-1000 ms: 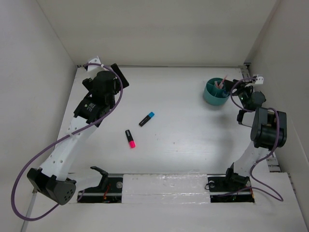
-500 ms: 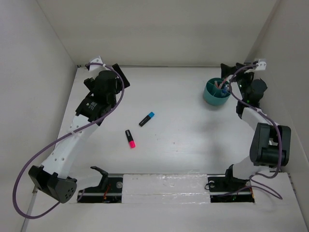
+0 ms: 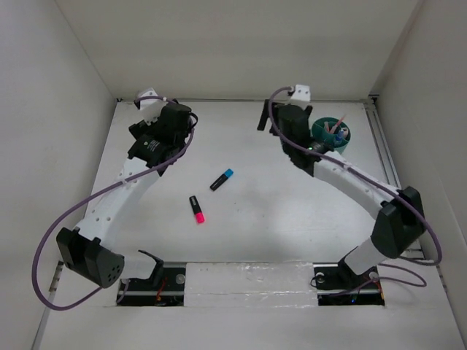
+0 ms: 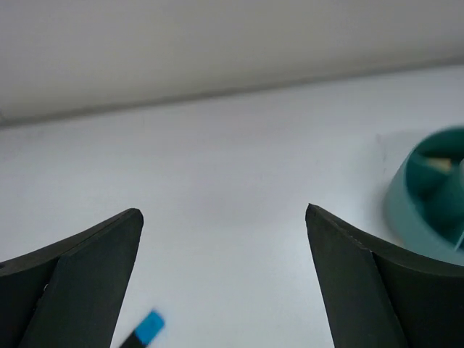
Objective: Sort the stationery into containers
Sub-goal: Pick up the pen from the center of the board.
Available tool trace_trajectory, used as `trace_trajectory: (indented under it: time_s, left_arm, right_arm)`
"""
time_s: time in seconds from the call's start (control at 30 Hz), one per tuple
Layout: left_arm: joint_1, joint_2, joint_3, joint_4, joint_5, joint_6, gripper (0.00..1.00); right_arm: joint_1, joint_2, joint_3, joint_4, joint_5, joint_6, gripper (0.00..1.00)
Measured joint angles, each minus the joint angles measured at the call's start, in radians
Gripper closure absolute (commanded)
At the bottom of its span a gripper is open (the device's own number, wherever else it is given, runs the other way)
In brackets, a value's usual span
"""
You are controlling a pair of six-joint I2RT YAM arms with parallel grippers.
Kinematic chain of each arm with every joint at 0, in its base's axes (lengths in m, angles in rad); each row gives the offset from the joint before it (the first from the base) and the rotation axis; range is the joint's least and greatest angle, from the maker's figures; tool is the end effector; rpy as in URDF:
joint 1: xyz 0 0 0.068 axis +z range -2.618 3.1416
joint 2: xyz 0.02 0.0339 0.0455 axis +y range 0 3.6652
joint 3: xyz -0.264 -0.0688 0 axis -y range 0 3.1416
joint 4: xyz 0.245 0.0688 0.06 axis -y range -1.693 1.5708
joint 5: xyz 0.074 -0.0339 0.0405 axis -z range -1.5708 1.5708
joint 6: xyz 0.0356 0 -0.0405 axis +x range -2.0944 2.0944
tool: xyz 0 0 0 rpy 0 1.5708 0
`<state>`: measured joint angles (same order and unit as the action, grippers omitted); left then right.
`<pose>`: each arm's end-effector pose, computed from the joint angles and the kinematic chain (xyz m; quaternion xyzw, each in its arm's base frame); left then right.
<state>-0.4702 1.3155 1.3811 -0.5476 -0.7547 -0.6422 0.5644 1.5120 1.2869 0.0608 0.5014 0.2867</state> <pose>0.2628 -0.1062 0.3986 -0.2584 0.7759 0.0135 0.5753 0.3137 0.1784 0.3636 0.0566 0.7540 0.0863 0.6487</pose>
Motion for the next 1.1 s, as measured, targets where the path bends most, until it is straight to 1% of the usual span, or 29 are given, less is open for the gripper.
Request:
trace_trajectory:
  time_s: [0.07, 0.2, 0.3, 0.47, 0.6, 0.73, 0.83, 0.9, 1.1]
  left_arm:
    - [0.0, 0.001, 0.002, -0.019, -0.018, -0.016, 0.0]
    - [0.0, -0.005, 0.008, -0.029, -0.052, -0.02, 0.0]
    - [0.0, -0.028, 0.008, -0.026, -0.085, -0.006, 0.0]
    - [0.0, -0.093, 0.008, -0.013, -0.106, 0.013, 0.0]
    - [0.0, -0.109, 0.008, 0.0, -0.103, 0.02, 0.0]
    - [0.0, -0.111, 0.008, 0.005, -0.087, 0.032, 0.0]
    - [0.0, -0.12, 0.008, 0.012, -0.076, 0.042, 0.0]
    - [0.0, -0.127, 0.008, 0.018, -0.068, 0.046, 0.0]
    - [0.0, -0.135, 0.008, 0.027, -0.044, 0.058, 0.0]
  right_arm:
    - [0.069, 0.071, 0.025, -0.09, 0.07, 0.078, 0.0]
    - [0.154, 0.255, 0.114, -0.249, 0.065, 0.229, 0.01]
    - [0.208, 0.38, 0.214, -0.377, 0.103, 0.338, 0.0]
    - [0.312, 0.536, 0.455, -0.611, 0.139, 0.565, 0.0]
    - [0.338, 0.629, 0.617, -0.771, 0.143, 0.759, 0.0]
    - [0.332, 0.671, 0.643, -0.877, 0.135, 0.906, 0.0]
    - [0.329, 0.69, 0.624, -0.913, 0.131, 0.978, 0.03]
    - [0.329, 0.7, 0.613, -0.918, 0.127, 1.006, 0.06]
    - [0.33, 0.735, 0.617, -0.917, 0.116, 1.036, 0.06]
